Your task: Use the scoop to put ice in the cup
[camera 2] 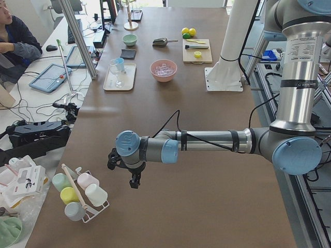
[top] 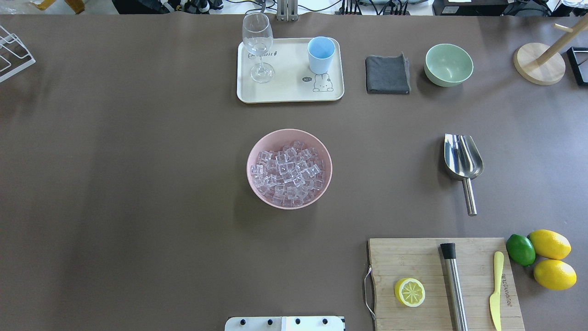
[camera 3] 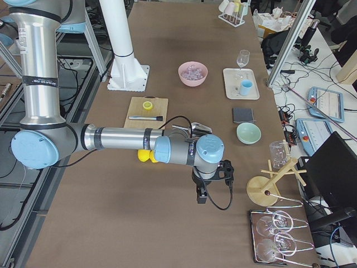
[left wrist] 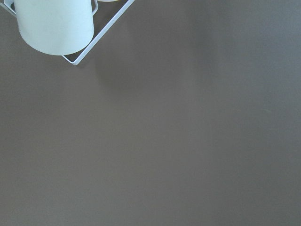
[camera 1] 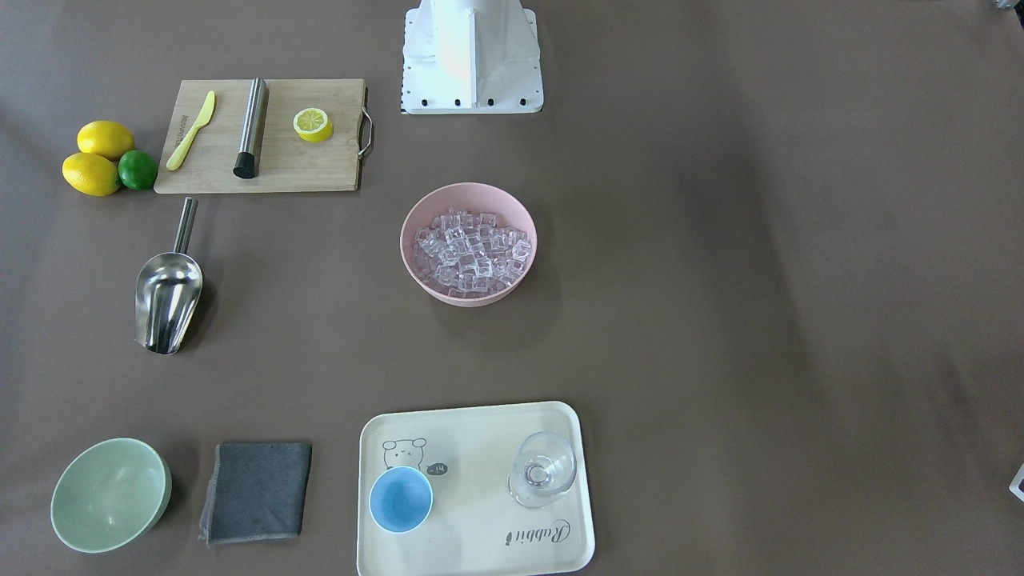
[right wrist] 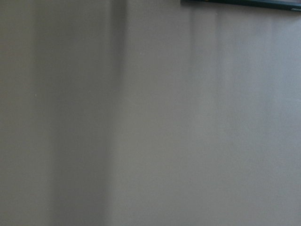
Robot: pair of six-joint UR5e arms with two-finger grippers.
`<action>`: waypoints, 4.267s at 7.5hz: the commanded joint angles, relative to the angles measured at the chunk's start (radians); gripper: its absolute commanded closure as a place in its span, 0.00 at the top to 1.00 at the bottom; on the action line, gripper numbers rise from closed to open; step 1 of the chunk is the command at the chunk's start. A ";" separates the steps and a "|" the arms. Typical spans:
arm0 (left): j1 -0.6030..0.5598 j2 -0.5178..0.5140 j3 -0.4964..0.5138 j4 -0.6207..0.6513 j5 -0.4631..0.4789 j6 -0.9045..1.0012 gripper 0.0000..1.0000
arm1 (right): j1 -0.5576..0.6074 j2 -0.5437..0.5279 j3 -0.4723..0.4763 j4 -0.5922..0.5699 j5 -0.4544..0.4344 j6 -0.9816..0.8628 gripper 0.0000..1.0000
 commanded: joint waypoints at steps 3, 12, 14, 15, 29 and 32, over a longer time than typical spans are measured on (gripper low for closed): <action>-0.008 0.038 0.001 -0.013 -0.005 -0.113 0.98 | 0.000 -0.014 0.009 -0.002 0.004 0.000 1.00; 0.032 0.052 -0.201 -0.018 -0.050 -0.105 0.98 | -0.229 0.010 0.044 0.172 -0.004 0.300 1.00; 0.119 0.043 -0.236 -0.121 -0.101 -0.104 0.98 | -0.343 0.010 0.085 0.283 0.024 0.578 1.00; 0.206 0.043 -0.229 -0.286 -0.094 -0.105 0.98 | -0.424 0.010 0.136 0.287 0.039 0.738 1.00; 0.899 -0.410 -0.055 -0.795 0.258 -0.105 0.98 | -0.896 -0.008 0.251 0.379 -0.122 1.288 0.82; 0.968 -0.434 0.009 -0.868 0.389 -0.077 0.98 | -0.855 -0.025 0.251 0.377 -0.105 1.258 0.85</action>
